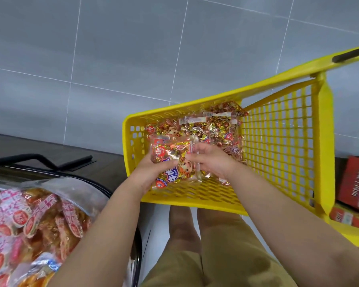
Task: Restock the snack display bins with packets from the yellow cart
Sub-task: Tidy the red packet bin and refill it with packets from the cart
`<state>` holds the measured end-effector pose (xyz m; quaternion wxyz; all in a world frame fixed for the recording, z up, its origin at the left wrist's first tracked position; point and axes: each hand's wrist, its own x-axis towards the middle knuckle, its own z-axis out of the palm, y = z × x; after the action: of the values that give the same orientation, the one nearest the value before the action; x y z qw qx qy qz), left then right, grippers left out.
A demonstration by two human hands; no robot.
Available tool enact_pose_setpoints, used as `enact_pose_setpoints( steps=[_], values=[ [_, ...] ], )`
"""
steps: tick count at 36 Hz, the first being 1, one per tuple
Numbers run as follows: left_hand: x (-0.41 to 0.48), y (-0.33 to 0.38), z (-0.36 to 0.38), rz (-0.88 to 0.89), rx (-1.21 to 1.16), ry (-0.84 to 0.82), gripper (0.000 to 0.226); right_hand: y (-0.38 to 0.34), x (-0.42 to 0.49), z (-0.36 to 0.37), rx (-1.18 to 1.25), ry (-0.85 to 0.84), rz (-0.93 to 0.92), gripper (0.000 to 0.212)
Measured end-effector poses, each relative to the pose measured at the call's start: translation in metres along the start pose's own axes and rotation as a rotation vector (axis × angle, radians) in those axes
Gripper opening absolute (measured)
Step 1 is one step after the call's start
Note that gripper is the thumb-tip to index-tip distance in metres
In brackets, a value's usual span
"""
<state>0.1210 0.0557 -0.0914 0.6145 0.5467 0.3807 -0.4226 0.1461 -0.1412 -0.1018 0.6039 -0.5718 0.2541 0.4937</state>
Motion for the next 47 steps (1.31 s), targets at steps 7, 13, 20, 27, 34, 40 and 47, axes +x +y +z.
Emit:
enact_pose_setpoints(
  steps=[7, 13, 20, 27, 34, 40, 47],
  values=[
    [0.008, -0.015, 0.000, 0.013, -0.157, 0.173, 0.036, -0.006, 0.046, -0.024, -0.007, 0.602, -0.067, 0.040],
    [0.007, -0.034, -0.005, -0.001, -0.202, 0.252, 0.048, -0.001, 0.082, -0.022, -0.352, 0.613, 0.151, 0.080],
    [0.007, -0.045, -0.010, 0.020, -0.221, 0.241, 0.058, 0.007, 0.092, -0.018, -0.344, 0.637, 0.156, 0.086],
    [0.003, -0.049, -0.011, 0.031, -0.147, 0.218, 0.058, 0.020, 0.071, -0.032, -0.159, 0.590, 0.032, 0.033],
    [-0.021, -0.032, -0.002, 0.012, -0.271, 0.256, 0.043, 0.015, 0.006, -0.035, 0.035, 0.498, -0.029, 0.062],
    [-0.065, -0.003, 0.001, -0.009, -0.282, 0.053, 0.041, -0.007, -0.069, -0.004, -0.203, 0.373, -0.398, 0.064],
    [-0.117, 0.023, -0.011, 0.125, -0.500, -0.049, 0.065, -0.034, -0.123, 0.035, -0.702, 0.153, -0.800, 0.050]
  ],
)
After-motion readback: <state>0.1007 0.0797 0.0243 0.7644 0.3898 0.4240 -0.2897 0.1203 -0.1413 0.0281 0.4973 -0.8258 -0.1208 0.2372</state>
